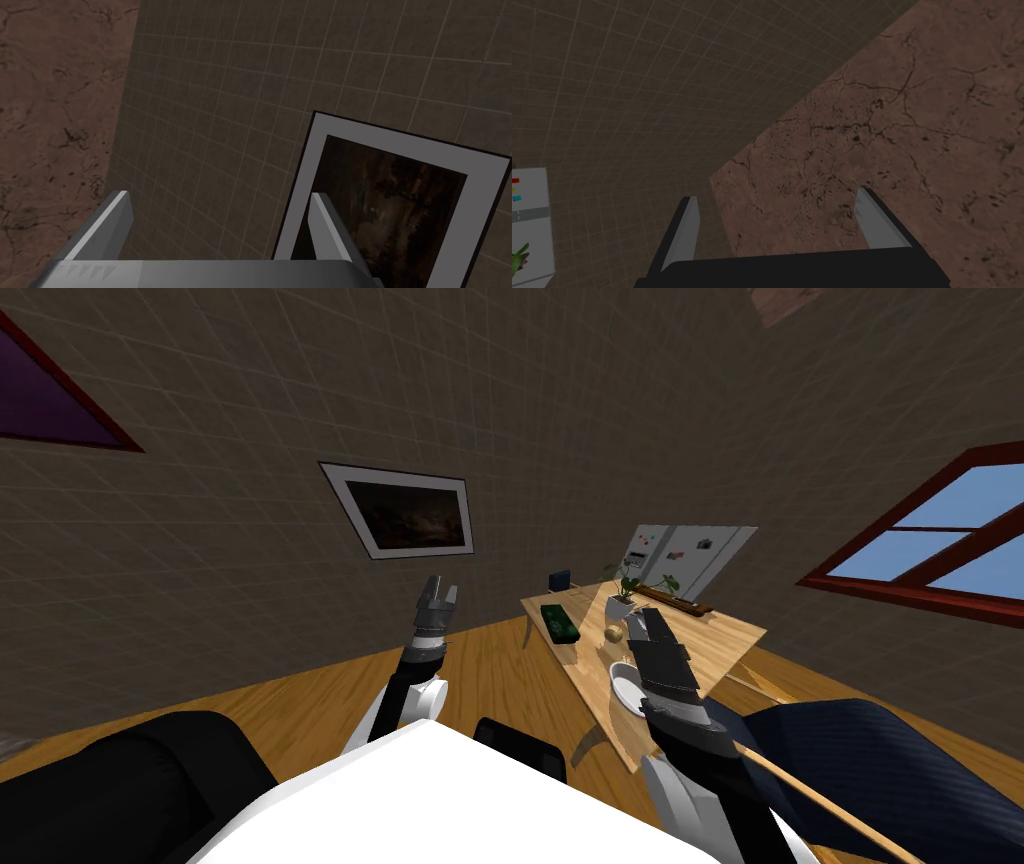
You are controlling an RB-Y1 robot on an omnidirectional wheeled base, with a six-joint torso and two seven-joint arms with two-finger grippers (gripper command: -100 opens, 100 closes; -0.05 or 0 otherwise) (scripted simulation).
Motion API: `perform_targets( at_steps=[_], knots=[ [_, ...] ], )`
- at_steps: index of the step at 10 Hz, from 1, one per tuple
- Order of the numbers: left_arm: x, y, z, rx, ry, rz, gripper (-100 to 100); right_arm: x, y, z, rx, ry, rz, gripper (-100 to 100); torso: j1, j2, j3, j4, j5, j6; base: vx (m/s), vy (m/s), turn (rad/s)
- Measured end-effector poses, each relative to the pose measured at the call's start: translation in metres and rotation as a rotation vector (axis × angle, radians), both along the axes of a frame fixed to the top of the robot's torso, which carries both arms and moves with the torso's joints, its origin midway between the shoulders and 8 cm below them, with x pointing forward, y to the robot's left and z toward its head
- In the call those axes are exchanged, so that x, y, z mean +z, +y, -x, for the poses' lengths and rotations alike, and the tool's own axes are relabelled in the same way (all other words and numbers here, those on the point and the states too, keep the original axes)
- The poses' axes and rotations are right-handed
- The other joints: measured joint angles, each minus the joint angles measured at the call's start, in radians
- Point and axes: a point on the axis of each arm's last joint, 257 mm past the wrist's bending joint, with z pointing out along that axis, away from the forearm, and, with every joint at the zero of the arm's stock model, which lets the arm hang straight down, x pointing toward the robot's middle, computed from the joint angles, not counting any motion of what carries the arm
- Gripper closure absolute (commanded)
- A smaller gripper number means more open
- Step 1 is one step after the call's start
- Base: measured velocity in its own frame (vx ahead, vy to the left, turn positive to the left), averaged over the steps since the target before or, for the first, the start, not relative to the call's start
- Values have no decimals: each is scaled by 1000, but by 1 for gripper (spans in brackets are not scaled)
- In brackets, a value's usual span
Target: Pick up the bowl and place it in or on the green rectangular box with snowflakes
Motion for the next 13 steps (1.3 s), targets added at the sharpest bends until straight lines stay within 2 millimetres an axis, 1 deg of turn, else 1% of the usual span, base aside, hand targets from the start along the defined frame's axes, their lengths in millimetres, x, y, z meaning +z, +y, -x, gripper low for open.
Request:
perform_targets(
  at_steps=[1, 4, 6, 8, 9, 10, 11, 13],
  knots=[
    [0, 0, 0, 0, 0, 0, 0, -7, 5, -4, 4, 22, 39, -100, 0, 0, 0, 0, 0, 0, -5, 45, 178],
    [0, 0, 0, 0, 0, 0, 0, -44, 13, -18, 8, 100, 175, -100, 0, 0, 0, 0, 0, 0, -1, 40, 140],
    [0, 0, 0, 0, 0, 0, 0, -59, 12, -24, 10, 134, 245, -100, -1, 0, 0, 0, 0, 0, 3, 32, 154],
    [0, 0, 0, 0, 0, 0, 0, -79, 12, -30, 8, 177, 325, -100, -1, 0, 0, 0, 0, 1, -3, 29, 85],
    [0, 0, 0, 0, 0, 0, 0, -93, 11, -32, 9, 199, 370, -100, -1, 0, 0, 0, 0, 0, -5, 44, 168],
    [0, 0, 0, 0, 0, 0, 0, -111, 10, -34, 8, 226, 425, -100, 0, 0, 0, 0, 0, 0, 2, 33, 89],
    [0, 0, 0, 0, 0, 0, 0, -118, 9, -37, 7, 237, 460, -100, -1, 0, 0, 0, 0, 1, 3, 36, 146],
    [0, 0, 0, 0, 0, 0, 0, -145, 2, -44, 2, 286, 566, -100, 0, 0, 0, 0, 0, 0, 0, 40, 118]
  ],
)
